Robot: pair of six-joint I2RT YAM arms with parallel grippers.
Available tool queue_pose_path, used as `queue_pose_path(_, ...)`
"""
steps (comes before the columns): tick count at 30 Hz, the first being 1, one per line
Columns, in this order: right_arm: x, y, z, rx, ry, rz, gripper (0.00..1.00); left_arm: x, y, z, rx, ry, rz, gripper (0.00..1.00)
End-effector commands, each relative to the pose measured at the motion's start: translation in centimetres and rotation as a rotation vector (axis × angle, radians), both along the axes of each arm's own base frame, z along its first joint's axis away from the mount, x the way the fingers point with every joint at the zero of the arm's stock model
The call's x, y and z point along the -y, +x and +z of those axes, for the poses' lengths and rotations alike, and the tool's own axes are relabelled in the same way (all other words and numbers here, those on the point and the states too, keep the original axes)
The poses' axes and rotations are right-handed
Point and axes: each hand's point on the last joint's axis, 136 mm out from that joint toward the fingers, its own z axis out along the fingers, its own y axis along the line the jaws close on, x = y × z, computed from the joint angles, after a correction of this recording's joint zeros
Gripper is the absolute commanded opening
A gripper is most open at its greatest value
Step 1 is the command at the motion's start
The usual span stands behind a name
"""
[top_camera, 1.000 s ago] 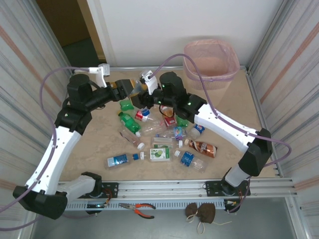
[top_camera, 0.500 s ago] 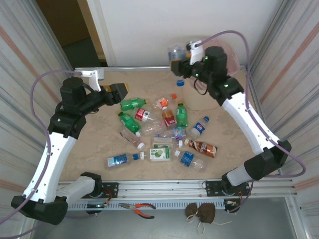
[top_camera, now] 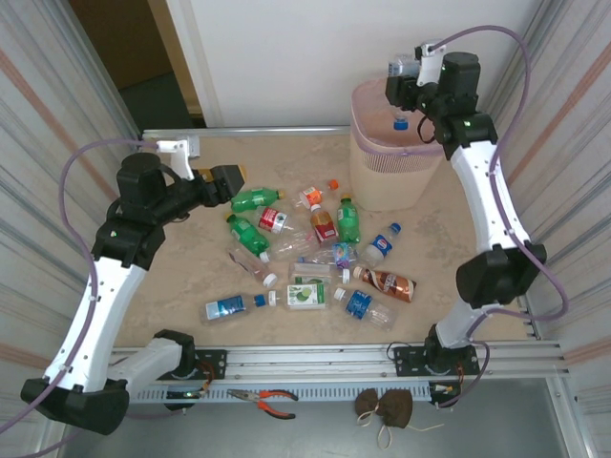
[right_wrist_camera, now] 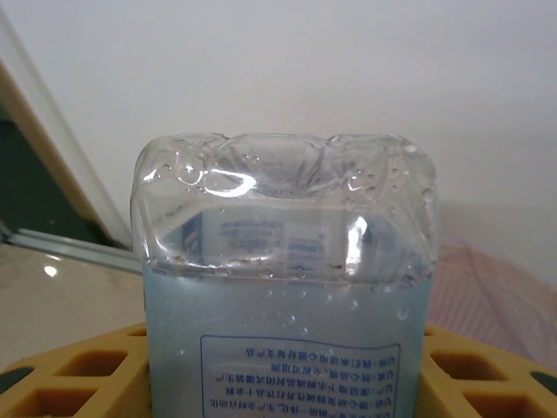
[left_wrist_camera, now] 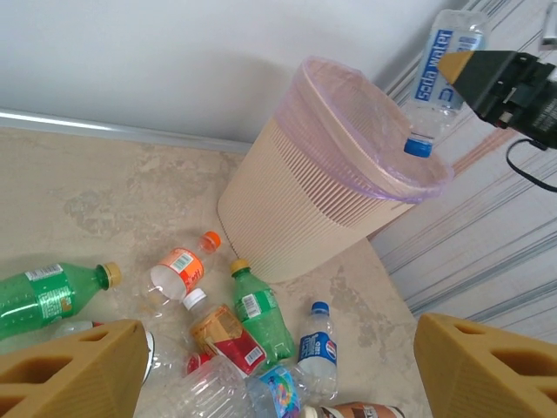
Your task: Put the plastic bottles in the bin
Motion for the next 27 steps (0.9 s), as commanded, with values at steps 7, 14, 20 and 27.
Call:
queue_pose_path(7,2.9,3.4,-10.6,-0.310,-0.199,-0.103,0.53,-0.4,0.0,-0.6,-0.010,-0.009,0.025,0.79)
queue_pose_path(14,4.5,4.7,-17.5,-0.518,-0.255,-0.161,0.53,-0.5,0.2,-1.6,-0.038,-0.013,0.033,0.79)
queue_pose_path(20,5.1,5.4,-22.7,-0.662,-0.260,-0.166,0.54,-0.7,0.1,-2.2,-0.065,-0.017,0.047,0.79)
queue_pose_path(27,5.0,5.4,-26.7,-0.760,-0.233,-0.150,0.59,-0.8,-0.2,-3.2,-0.105,-0.019,0.061,0.77)
